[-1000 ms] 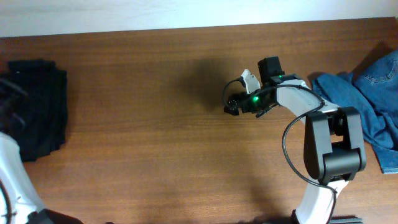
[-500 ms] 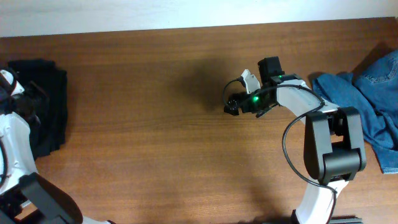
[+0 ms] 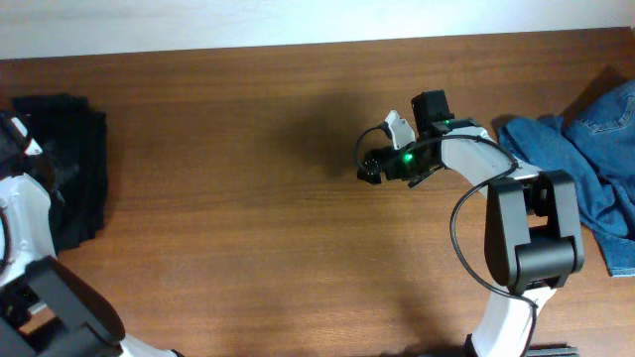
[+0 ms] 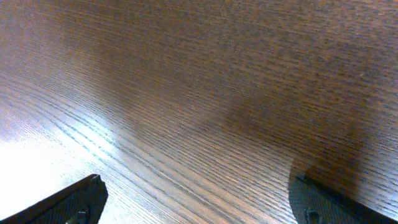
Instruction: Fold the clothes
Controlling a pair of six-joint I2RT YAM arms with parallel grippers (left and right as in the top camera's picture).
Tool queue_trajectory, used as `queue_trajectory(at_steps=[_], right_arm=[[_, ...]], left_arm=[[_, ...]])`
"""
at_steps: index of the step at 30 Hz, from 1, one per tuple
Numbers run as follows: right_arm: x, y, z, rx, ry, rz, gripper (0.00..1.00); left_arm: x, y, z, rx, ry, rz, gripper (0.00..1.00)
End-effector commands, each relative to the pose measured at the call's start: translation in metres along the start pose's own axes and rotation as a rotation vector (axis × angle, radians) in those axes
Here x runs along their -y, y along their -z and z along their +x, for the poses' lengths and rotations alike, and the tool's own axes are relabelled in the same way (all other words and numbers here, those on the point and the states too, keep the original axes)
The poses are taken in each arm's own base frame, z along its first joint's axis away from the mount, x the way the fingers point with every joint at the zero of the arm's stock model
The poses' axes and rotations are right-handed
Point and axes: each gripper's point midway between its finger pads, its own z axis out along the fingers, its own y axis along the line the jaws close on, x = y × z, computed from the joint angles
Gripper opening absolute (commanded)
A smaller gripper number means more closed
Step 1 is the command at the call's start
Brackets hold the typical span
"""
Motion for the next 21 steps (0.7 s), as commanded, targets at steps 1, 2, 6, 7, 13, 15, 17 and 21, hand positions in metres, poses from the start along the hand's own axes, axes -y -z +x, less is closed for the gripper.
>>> queue_trajectory(at_steps=[1,2,6,7,13,15,17,21], right_arm=[[0.025,-0.045,0.069,-0.223,-0.109,0.059,0.98],[0.025,-0.045,0.069,-0.223,-0.109,0.059,0.99],[0.025,-0.045,0.069,-0.223,-0.109,0.059,0.99],[0.025,-0.045,0.069,-0.223,-0.109,0.059,0.99],[0.025,-0.045,0.069,-0.223,-0.109,0.059,0.99],[0.025,-0.045,0.069,-0.223,-0.109,0.059,0.99],[0.025,-0.045,0.069,-0.223,-0.109,0.059,0.99],[0.025,-0.045,0.069,-0.223,-0.109,0.059,0.99]], left_arm=[[-0.011,-0.017,0.002,-0.012,-0.021,-0.070,0.05],[-0.016,-0.019,0.001,-0.005,-0.021,-0.097,0.05],[-0.024,-0.021,-0.007,0.029,-0.010,-0.130,0.06],[-0.026,-0.022,-0.008,0.032,-0.007,-0.132,0.06],[-0.033,-0.047,0.003,-0.006,0.003,-0.137,0.07],[-0.032,-0.064,0.016,-0.051,0.002,-0.121,0.07],[-0.030,-0.076,0.027,-0.085,0.001,-0.106,0.07],[-0.031,-0.081,0.029,-0.093,0.010,-0.090,0.06]])
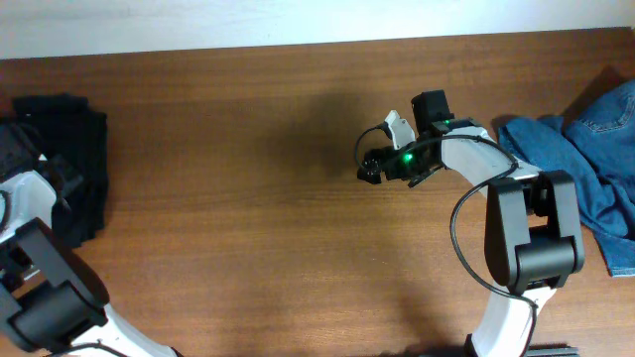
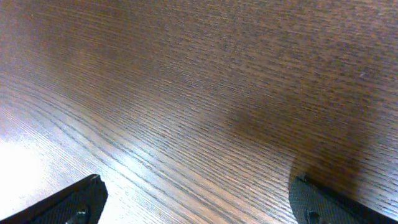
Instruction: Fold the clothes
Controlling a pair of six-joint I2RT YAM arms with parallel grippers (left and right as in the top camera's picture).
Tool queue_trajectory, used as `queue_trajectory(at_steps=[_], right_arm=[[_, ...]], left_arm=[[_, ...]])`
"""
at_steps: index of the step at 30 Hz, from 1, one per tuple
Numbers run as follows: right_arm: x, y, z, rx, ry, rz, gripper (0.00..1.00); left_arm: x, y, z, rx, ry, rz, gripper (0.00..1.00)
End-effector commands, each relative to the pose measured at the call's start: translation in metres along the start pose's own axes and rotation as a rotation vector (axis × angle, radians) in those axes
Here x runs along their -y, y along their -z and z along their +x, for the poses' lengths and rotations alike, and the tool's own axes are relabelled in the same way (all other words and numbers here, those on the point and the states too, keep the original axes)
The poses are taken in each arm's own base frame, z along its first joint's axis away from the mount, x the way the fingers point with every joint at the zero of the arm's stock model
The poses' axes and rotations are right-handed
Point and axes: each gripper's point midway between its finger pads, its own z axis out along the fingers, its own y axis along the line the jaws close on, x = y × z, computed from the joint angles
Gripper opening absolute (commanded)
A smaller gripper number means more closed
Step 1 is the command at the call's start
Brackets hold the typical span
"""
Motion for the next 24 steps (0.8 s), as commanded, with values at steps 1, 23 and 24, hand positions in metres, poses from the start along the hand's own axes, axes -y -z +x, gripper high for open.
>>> queue_trajectory(at_steps=[1,23,24], right_arm=[[0.024,-0.045,0.069,-0.223,-0.109,0.058,0.99],[0.024,-0.045,0.069,-0.223,-0.110,0.059,0.99],[0.024,-0.045,0.069,-0.223,-0.110,0.059,0.99]], left_arm=[[0.004,-0.007,0.002,-0.022,0.000,0.060,0.06],[-0.022,0.128,-0.043,0.102,0.102,0.005,0.22],[-0.027,0.121,-0.036,0.075,0.113,-0.029,0.22]])
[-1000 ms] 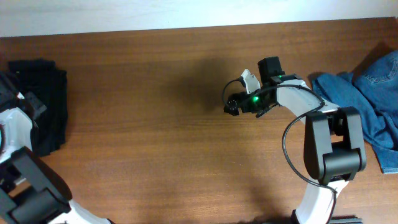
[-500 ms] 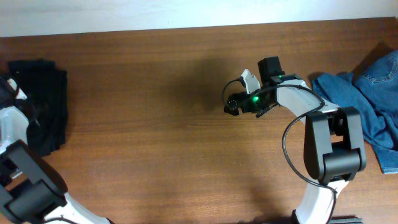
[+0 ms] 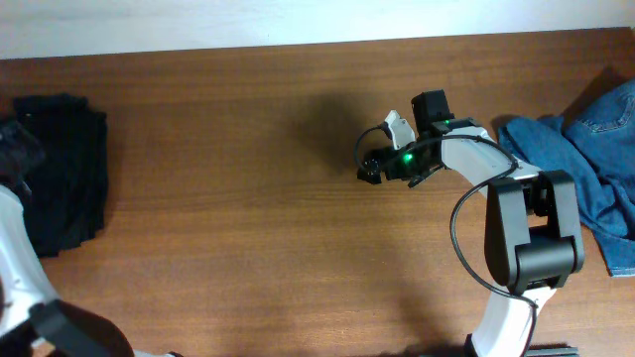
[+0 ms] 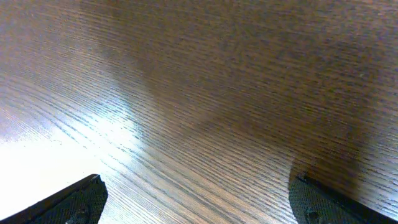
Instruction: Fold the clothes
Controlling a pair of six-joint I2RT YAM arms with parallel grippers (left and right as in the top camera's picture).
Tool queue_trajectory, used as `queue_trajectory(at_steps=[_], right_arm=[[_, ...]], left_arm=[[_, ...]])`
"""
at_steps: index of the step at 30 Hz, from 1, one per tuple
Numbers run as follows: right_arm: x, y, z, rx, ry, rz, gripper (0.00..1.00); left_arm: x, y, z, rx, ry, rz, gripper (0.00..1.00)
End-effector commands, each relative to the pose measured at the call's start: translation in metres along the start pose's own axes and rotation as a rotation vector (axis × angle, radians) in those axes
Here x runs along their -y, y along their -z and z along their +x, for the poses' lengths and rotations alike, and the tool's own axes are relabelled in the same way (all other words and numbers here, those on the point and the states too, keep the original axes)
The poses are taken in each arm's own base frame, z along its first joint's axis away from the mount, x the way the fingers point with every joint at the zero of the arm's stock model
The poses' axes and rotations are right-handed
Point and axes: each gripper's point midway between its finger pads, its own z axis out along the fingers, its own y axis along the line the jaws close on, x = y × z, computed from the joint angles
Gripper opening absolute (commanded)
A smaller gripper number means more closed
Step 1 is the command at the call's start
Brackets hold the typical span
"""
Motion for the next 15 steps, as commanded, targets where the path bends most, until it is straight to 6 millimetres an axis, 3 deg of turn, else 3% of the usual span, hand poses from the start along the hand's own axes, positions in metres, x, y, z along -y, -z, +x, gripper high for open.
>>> queue_trajectory(at_steps=[1,6,7,9,11,12,15], right_arm=[[0.024,-0.045,0.069,-0.223,-0.110,0.059,0.99],[0.024,-0.045,0.069,-0.223,-0.110,0.059,0.99],[0.024,-0.045,0.069,-0.223,-0.109,0.058,0.99],[0.024,-0.045,0.069,-0.223,-0.110,0.059,0.99],[0.024,-0.045,0.069,-0.223,-0.110,0.059,0.99],[0.024,-0.045,0.069,-0.223,-0.110,0.059,0.99],[0.024,-0.045,0.069,-0.223,-0.110,0.059,0.99]], left_arm=[[-0.036,-0.035,0.037,-0.116,0.051,-0.198,0.22],[-0.050,-0.075,0.092,-0.285,0.097,-0.245,0.25],[-0.054,-0.082,0.101,-0.311,0.115,-0.259,0.35],[-0.062,-0.099,0.124,-0.374,0.162,-0.287,0.71],[-0.067,-0.112,0.146,-0.444,0.180,-0.299,0.93],[-0.068,-0.117,0.155,-0.476,0.181,-0.302,0.99],[-0.062,-0.119,0.166,-0.527,0.196,-0.262,0.99]])
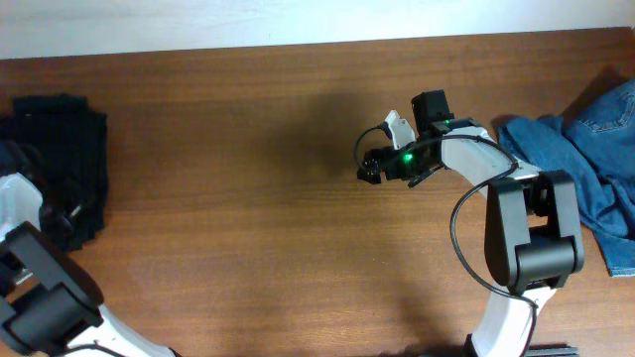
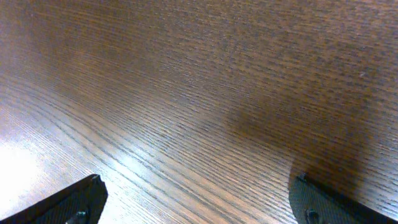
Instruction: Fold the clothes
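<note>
A pile of black clothes lies at the table's far left. Blue denim clothes lie crumpled at the far right. My left arm reaches in from the left edge, and its dark gripper sits over the near part of the black pile; its jaws blend into the cloth. My right gripper hovers over bare wood at mid-table, left of the denim. In the right wrist view that gripper is open, its fingertips wide apart with only tabletop between them.
The brown wooden table spans the view, with a white wall strip along its far edge. My right arm's base stands at the near right, close to the denim.
My left arm has shifted at the left edge; its gripper was over the pile's left side and now sits over the pile's near part. My right arm has not moved.
Throughout, my right gripper stayed open over bare wood at mid-table. My left gripper was at the black pile's left edge, then over its middle, then back at the left edge, and now over its near part. The pile's outline looks much the same.
</note>
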Controlling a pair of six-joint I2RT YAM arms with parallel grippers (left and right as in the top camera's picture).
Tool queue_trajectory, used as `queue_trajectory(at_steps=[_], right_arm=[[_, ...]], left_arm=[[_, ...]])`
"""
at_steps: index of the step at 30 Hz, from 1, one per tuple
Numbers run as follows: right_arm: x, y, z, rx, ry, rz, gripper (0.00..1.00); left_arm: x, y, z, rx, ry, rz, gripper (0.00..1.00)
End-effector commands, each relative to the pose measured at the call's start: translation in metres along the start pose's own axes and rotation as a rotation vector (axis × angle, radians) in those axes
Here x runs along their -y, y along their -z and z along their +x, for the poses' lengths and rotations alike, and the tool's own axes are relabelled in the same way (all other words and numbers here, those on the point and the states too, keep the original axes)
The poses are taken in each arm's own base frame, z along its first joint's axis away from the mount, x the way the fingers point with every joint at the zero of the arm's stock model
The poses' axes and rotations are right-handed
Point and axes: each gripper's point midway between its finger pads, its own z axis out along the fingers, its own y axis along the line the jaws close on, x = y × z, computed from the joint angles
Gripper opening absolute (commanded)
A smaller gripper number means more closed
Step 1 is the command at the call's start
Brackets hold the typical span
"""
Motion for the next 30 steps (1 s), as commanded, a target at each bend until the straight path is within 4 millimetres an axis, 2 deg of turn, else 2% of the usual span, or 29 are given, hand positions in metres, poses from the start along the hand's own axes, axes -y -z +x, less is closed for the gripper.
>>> queue_trajectory(at_steps=[1,4,6,8,10,12,14,17,20,23,26,30], right_arm=[[0.025,-0.045,0.069,-0.223,-0.108,0.059,0.99],[0.025,-0.045,0.069,-0.223,-0.109,0.059,0.99],[0.025,-0.045,0.069,-0.223,-0.109,0.059,0.99],[0.025,-0.045,0.069,-0.223,-0.109,0.059,0.99],[0.025,-0.045,0.069,-0.223,-0.108,0.059,0.99],[0.025,-0.045,0.069,-0.223,-0.108,0.059,0.99],[0.025,-0.045,0.069,-0.223,-0.109,0.059,0.99],[0.025,-0.045,0.069,-0.223,-0.109,0.059,0.99],[0.025,-0.045,0.069,-0.223,-0.108,0.059,0.99],[0.025,-0.045,0.069,-0.223,-0.109,0.059,0.99],[0.025,-0.045,0.069,-0.223,-0.108,0.059,0.99],[0.025,-0.045,0.069,-0.223,-0.108,0.059,0.99]], left_arm=[[0.001,-0.008,0.010,-0.057,0.041,0.033,0.99],[0.006,0.032,-0.012,0.026,0.084,0.070,0.99],[0.009,0.075,-0.033,0.126,0.111,0.110,0.99],[0.013,0.129,-0.054,0.252,0.126,0.167,0.99],[0.025,0.194,-0.067,0.382,0.117,0.279,0.99],[0.038,0.253,-0.068,0.487,0.088,0.399,0.99],[0.048,0.302,-0.064,0.585,0.058,0.489,0.99],[0.052,0.351,-0.048,0.684,0.028,0.554,0.99],[0.051,0.376,-0.036,0.729,0.014,0.586,0.99],[0.046,0.392,-0.029,0.764,0.014,0.603,0.99],[0.042,0.400,-0.026,0.782,0.015,0.610,0.99],[0.042,0.400,-0.025,0.780,0.015,0.610,0.99]])
